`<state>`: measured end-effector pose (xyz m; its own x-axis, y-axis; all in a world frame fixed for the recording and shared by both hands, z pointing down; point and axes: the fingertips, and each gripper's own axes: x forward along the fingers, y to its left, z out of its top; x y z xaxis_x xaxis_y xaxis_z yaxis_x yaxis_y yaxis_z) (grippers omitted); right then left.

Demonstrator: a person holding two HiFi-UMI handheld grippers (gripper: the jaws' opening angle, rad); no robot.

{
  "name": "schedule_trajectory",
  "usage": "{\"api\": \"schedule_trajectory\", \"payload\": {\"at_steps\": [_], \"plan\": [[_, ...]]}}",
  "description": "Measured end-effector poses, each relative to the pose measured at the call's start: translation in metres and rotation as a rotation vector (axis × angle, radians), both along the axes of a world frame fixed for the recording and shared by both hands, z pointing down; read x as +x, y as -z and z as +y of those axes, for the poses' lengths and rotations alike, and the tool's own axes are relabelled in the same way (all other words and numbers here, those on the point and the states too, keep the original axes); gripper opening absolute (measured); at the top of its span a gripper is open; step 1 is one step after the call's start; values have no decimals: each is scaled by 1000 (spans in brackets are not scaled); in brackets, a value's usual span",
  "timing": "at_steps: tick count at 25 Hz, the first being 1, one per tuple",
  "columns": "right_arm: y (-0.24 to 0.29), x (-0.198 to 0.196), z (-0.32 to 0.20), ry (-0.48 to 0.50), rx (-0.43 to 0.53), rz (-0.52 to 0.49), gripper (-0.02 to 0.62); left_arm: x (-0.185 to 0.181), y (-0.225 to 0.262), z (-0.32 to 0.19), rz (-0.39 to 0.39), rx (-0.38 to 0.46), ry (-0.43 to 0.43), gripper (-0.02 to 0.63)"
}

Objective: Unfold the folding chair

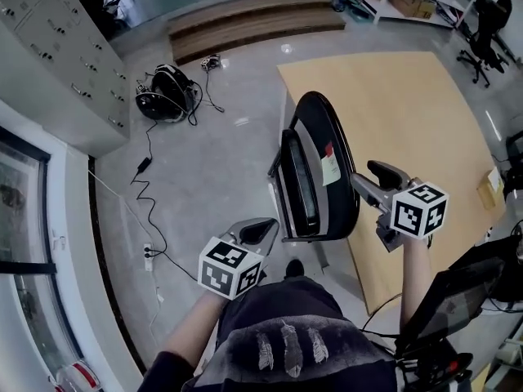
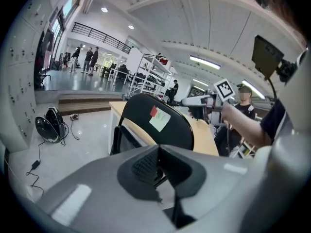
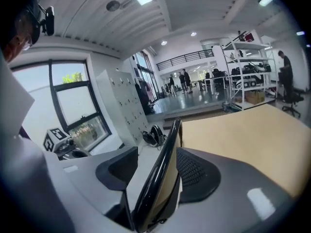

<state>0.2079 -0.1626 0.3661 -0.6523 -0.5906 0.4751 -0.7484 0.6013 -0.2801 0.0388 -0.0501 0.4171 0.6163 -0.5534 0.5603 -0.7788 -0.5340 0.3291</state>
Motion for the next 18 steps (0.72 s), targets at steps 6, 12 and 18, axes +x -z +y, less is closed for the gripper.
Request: {"api": "schedule_trajectory", "payload": {"at_steps": [6, 12, 18], "plan": [[-17, -26, -49, 4, -113, 198, 240, 0, -44, 0, -47, -49, -112, 2], [-45, -35, -80, 35, -231, 448, 245, 19, -73, 3, -22, -88, -178, 2], [-68, -35, -93, 44, -316, 509, 182, 32, -107, -17, -87, -95, -177, 2]]}}
